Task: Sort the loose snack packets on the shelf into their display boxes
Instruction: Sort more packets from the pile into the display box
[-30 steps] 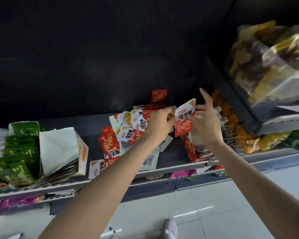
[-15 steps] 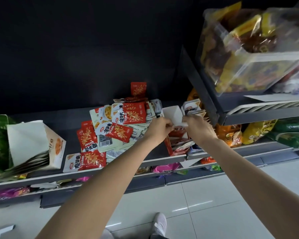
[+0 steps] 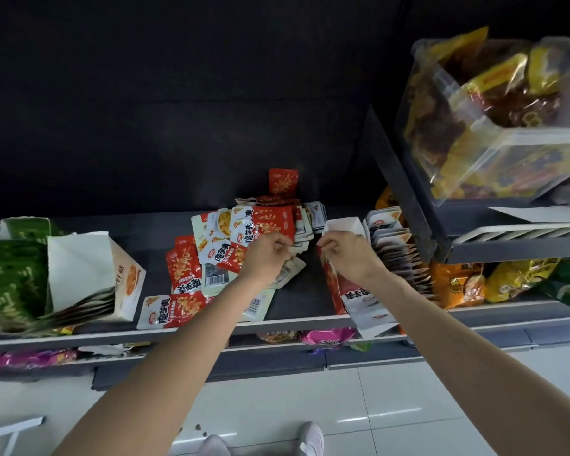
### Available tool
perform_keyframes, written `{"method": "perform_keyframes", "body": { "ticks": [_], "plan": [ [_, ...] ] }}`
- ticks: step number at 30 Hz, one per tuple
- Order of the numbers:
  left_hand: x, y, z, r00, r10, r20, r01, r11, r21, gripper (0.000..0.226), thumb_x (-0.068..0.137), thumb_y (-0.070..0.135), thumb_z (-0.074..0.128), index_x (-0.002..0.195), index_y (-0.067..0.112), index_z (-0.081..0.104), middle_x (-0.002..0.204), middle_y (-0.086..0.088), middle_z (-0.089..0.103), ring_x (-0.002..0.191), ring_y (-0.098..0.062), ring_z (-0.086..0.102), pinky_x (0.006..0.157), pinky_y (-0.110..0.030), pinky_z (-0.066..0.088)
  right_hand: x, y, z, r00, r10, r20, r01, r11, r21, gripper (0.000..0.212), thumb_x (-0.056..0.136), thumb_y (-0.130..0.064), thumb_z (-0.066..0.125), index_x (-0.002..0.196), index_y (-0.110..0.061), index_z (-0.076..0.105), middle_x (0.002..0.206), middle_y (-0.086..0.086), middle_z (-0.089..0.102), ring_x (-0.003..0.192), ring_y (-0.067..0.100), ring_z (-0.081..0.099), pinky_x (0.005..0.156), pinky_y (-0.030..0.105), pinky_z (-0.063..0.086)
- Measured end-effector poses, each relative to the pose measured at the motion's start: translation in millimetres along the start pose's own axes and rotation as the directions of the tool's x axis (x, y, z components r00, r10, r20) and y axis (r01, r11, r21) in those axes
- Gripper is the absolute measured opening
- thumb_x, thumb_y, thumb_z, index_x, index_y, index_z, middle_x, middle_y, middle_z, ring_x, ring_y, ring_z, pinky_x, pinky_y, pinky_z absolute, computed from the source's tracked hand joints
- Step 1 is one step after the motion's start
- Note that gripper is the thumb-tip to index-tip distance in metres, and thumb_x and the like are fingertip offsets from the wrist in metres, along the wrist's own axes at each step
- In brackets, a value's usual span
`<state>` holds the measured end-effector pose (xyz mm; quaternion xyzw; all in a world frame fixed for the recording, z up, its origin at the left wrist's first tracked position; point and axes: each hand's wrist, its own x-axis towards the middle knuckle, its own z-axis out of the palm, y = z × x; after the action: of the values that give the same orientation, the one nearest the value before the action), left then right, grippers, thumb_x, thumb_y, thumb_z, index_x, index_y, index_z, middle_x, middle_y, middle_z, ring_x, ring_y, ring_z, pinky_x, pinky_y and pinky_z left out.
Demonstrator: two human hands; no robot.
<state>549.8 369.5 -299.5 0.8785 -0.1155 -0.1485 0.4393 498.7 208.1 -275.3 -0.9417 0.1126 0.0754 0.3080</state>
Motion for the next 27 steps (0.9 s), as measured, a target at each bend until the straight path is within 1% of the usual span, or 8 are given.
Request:
{"method": "perform_keyframes", "body": {
  "ticks": [7,10,12,17,20,23,25,27],
  "plan": [
    [3.5,-74.9,-56.8,0.977,-0.209,-0.038,0.212,0.946,0.244,0.039,0.095,0.012,0.047,0.134,0.006,0.046,0.143,-0.013,0.043,0.119,-0.029,0.055,0.1,-0.032,0.042,46.1,-42.8,74.8,0.979,-0.025,0.203,0.043,0.996,-0.084,0.051,0.092,-0.015,0.052,0.14,-0.015,0.039,0.143,0.009,0.043,0.131,0.027,0.042,0.107,0.037,0.037],
    [5.5,-106.7,-66.7,0.961,-0.266,0.072,0.233,0.923,0.305,0.051,0.096,0.015,0.045,0.145,0.01,0.03,0.153,-0.012,0.026,0.135,-0.029,0.038,0.112,-0.039,0.032,68.8,-50.4,116.6,0.954,-0.003,0.299,0.07,0.974,-0.215,0.065,0.093,-0.03,0.051,0.149,-0.022,0.017,0.154,0.004,0.024,0.14,0.031,0.029,0.111,0.047,0.032],
    [5.2,-117.6,-70.5,0.95,-0.27,0.159,0.204,0.917,0.342,0.046,0.097,0.015,0.042,0.142,0.006,0.033,0.149,-0.009,0.034,0.136,-0.026,0.036,0.113,-0.034,0.03,78.5,-57.0,136.9,0.943,0.024,0.331,0.061,0.968,-0.243,0.07,0.092,-0.028,0.054,0.149,-0.018,0.015,0.153,0.007,0.026,0.139,0.031,0.028,0.113,0.047,0.029],
    [8.6,-136.6,-69.8,0.957,-0.29,0.034,0.285,0.953,0.104,0.027,0.095,0.01,0.046,0.118,0.003,0.055,0.118,-0.004,0.06,0.11,-0.019,0.057,0.088,-0.026,0.043,87.5,-71.7,165.1,0.988,0.069,0.138,-0.005,0.908,-0.419,0.062,0.081,-0.03,0.069,0.131,-0.005,0.041,0.13,0.017,0.046,0.122,0.031,0.047,0.101,0.039,0.044],
    [17.8,-143.1,-69.9,0.918,-0.394,-0.036,0.391,0.918,-0.074,0.027,0.091,0.013,0.053,0.116,0.006,0.059,0.119,-0.003,0.064,0.106,-0.02,0.06,0.086,-0.027,0.047,91.0,-72.2,153.2,0.985,0.093,0.147,-0.065,0.981,-0.185,0.027,0.087,-0.012,0.063,0.111,-0.001,0.057,0.111,0.016,0.062,0.102,0.029,0.062,0.083,0.033,0.053],
    [22.9,-125.3,-76.1,0.877,-0.477,-0.067,0.438,0.848,-0.299,0.035,0.085,0.026,0.065,0.113,0.006,0.059,0.115,-0.005,0.067,0.102,-0.025,0.064,0.091,-0.037,0.05,83.7,-69.9,123.4,0.976,0.026,0.214,-0.049,0.993,0.103,0.005,0.087,-0.004,0.061,0.091,-0.008,0.061,0.081,0.003,0.062,0.079,0.017,0.059,0.061,0.012,0.043],
    [23.6,-104.3,-80.4,0.905,-0.417,-0.08,0.354,0.844,-0.403,0.021,0.085,0.021,0.066,0.096,0.006,0.057,0.101,-0.005,0.067,0.089,-0.028,0.066,0.082,-0.043,0.055,73.2,-68.6,102.3,0.976,-0.037,0.213,0.004,0.987,0.158,0.01,0.087,-0.004,0.061,0.084,-0.011,0.054,0.068,-0.006,0.051,0.064,0.008,0.049,0.053,0.009,0.036],
    [23.8,-81.5,-83.2,0.945,-0.302,-0.122,0.217,0.863,-0.457,0.009,0.086,0.015,0.065,0.091,0.009,0.062,0.092,-0.008,0.067,0.083,-0.026,0.065,0.081,-0.044,0.055,63.5,-67.7,80.7,0.988,-0.039,0.15,0.015,0.988,0.157,0.007,0.088,-0.007,0.061,0.09,-0.009,0.055,0.073,-0.004,0.052,0.067,0.007,0.049,0.063,0.018,0.038]
  ]
}}
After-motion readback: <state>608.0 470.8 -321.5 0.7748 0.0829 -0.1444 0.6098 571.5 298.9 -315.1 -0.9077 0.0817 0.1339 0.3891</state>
